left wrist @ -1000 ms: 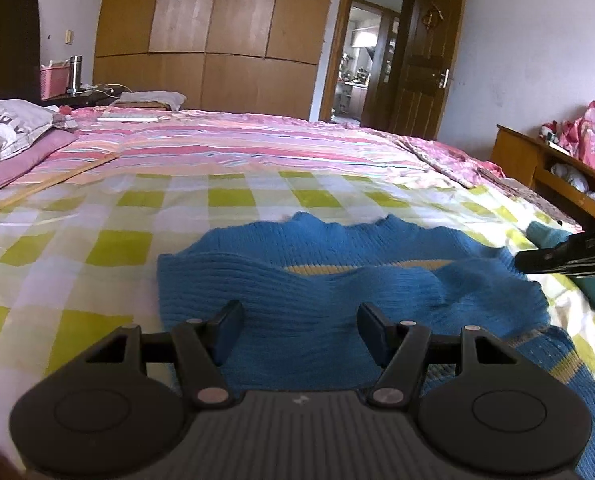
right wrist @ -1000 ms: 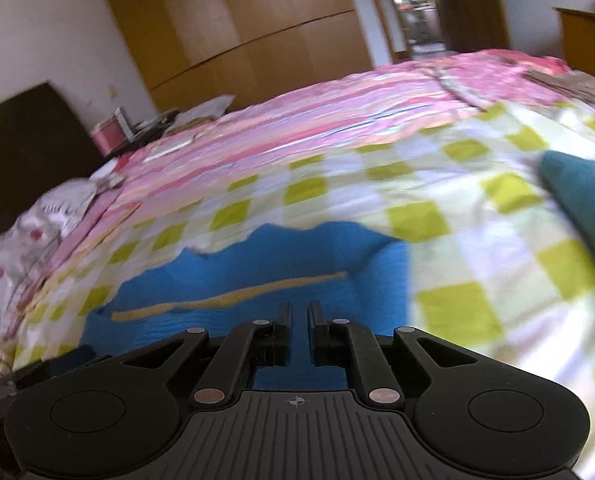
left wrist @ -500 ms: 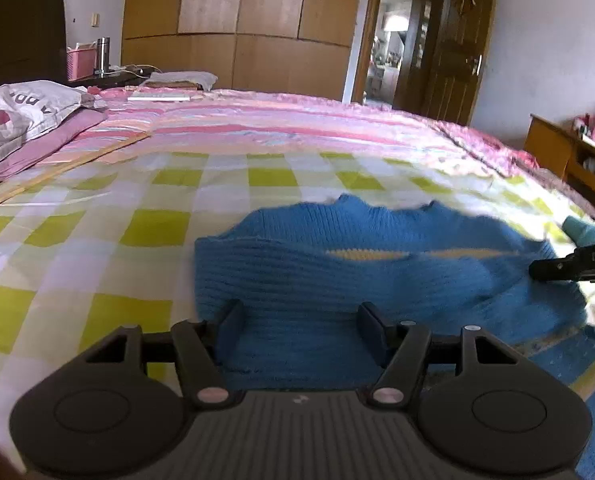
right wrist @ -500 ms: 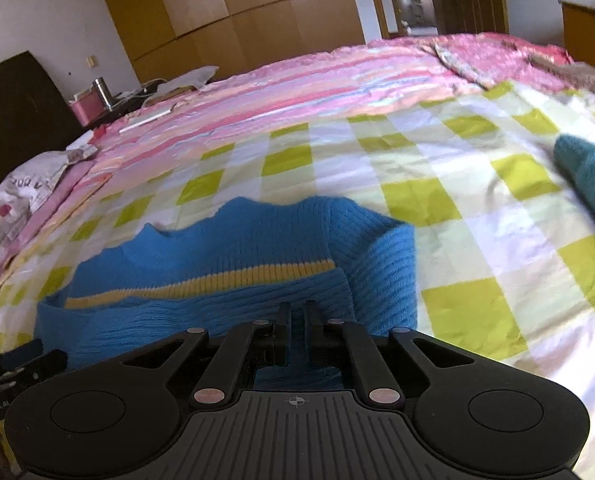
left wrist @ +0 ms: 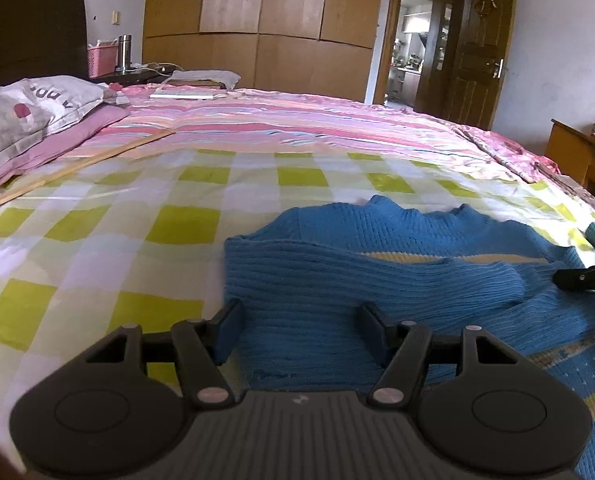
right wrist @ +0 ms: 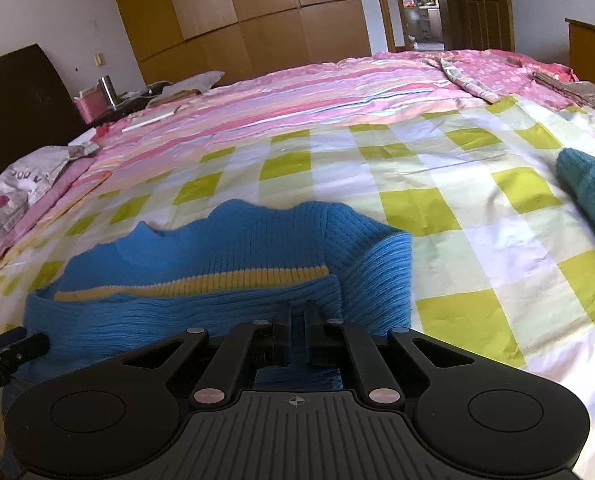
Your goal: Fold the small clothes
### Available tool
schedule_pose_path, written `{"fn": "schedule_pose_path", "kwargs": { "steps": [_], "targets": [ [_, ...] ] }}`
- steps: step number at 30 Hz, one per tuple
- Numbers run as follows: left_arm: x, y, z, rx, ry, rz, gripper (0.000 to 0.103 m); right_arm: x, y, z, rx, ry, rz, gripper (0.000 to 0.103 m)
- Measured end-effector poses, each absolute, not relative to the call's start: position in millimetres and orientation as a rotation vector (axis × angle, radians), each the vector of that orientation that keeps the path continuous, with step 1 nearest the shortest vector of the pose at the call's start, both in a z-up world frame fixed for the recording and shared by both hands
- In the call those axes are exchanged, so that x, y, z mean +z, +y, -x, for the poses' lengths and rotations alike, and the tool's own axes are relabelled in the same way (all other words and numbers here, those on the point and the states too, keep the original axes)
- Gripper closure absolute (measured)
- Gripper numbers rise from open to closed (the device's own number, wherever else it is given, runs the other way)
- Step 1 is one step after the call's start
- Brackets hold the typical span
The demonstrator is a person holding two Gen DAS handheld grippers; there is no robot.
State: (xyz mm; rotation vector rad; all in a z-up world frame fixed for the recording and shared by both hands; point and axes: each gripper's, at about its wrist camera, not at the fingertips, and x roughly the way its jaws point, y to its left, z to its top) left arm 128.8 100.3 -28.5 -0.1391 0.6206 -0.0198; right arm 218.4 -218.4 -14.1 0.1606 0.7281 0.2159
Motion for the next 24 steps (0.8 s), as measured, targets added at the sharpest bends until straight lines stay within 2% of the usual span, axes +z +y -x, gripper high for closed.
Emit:
{"fn": "schedule_pose_path", "kwargs": {
  "steps": [3, 11, 13, 24],
  "targets": [
    [-26, 99, -126, -0.008, 0.621, 0.146, 0.035, -4, -221, -209, 0.212, 0.715, -0.177, 0.092],
    [-28, 82, -119, 0.03, 0.672, 0.092, 0.032, -17, -218, -184, 0.234, 0.763, -0.133, 0.093],
    [-25, 84, -119, 0.038, 0.687, 0.118, 0.032, -12, -216, -183, 0.225, 0.765, -0.138, 0.09],
    [-20, 85, -88, 0.053, 0.733, 0.102, 0.032, 1, -206, -158, 0.272, 0.798, -0.107, 0.087]
  ]
}}
